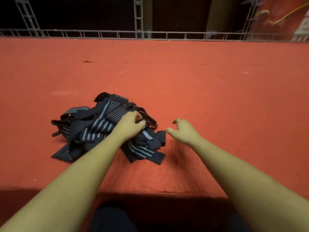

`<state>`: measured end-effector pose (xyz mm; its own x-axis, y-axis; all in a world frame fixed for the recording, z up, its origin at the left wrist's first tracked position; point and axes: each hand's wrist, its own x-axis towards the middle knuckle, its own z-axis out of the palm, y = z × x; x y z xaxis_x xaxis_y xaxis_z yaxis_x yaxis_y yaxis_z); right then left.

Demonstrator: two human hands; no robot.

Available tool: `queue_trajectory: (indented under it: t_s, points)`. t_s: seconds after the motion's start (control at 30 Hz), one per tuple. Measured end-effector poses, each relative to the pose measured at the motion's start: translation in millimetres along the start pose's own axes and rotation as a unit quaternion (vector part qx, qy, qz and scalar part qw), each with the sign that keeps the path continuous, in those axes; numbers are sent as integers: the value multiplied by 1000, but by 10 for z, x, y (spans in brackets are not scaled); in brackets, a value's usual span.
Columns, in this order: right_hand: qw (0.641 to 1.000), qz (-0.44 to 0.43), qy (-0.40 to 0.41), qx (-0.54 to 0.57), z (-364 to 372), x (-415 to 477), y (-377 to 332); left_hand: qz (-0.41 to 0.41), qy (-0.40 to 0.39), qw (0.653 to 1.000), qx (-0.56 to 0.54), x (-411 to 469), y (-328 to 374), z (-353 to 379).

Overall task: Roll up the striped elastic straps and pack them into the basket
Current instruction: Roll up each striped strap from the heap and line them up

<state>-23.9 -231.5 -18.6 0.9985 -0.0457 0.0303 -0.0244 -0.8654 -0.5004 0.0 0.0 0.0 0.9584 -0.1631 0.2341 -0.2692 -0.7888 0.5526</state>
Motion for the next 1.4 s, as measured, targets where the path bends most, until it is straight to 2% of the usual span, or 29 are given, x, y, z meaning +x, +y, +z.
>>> queue_trajectory:
  t_s: [0.07,0.17,0.27,0.43,0.7,0.8,0.87,1.0,1.13,1.2,1.3,1.4]
  points:
    - [1000,3,-21,-2,128,-83,-17,-8,-27,1000,-7,-110,-77,146]
    - [998,-22,-63,-6,380,-140,24,2,-48,997,68,-230,-279,463]
    - [993,-83,-84,-20,559,-132,70,30,-15,990,136,-337,-469,658]
    - [985,-155,-14,-77,762,-91,168,55,17,986,155,-475,-677,879]
    - [977,-189,98,-2,895,-1,183,66,38,984,158,-452,-709,928]
    - [978,-156,101,90,812,17,133,63,34,985,157,-453,-703,921]
    - [972,-127,84,181,741,21,98,63,30,987,147,-459,-695,917]
    - [956,-94,41,275,587,-40,77,54,31,992,107,-464,-684,891]
    - [900,-22,61,431,299,-125,68,49,15,993,102,-457,-676,869]
    - [885,-12,80,457,125,-149,131,48,8,993,106,-462,-681,867]
    - [894,-31,66,443,-88,-216,237,44,11,993,111,-472,-687,861]
    - [858,-19,66,509,-274,-320,286,50,13,993,104,-464,-689,855]
